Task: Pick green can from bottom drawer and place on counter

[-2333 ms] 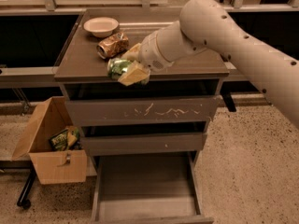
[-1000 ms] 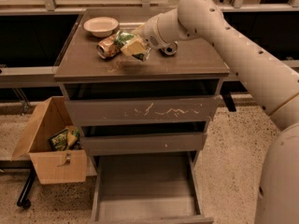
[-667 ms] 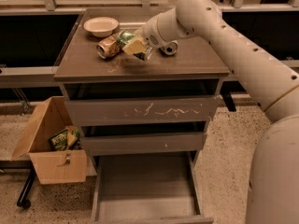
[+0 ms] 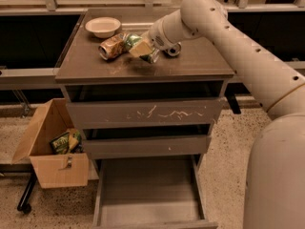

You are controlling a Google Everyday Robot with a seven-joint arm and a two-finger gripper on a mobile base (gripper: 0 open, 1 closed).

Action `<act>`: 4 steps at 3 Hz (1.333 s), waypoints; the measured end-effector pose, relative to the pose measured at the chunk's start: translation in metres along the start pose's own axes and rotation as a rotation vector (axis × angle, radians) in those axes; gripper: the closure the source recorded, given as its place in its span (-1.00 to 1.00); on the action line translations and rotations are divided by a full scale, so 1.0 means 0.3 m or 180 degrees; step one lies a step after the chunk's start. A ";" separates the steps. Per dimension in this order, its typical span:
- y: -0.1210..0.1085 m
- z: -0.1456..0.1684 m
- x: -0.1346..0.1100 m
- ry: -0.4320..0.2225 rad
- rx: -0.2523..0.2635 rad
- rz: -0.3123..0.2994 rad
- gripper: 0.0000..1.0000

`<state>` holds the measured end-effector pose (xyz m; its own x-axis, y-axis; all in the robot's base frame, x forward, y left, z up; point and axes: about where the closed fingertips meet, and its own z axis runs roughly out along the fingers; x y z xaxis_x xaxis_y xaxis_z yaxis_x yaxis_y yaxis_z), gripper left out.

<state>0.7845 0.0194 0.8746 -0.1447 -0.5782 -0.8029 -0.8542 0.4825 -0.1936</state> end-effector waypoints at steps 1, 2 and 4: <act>-0.014 0.015 0.014 0.0017 -0.0033 0.0025 -0.76; -0.023 0.011 0.007 -0.0004 -0.0038 0.0008 -1.00; -0.025 -0.160 -0.128 -0.0293 0.0164 -0.0311 -1.00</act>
Offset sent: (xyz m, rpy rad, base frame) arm 0.0103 -0.0101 0.0072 0.0081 -0.0069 0.0066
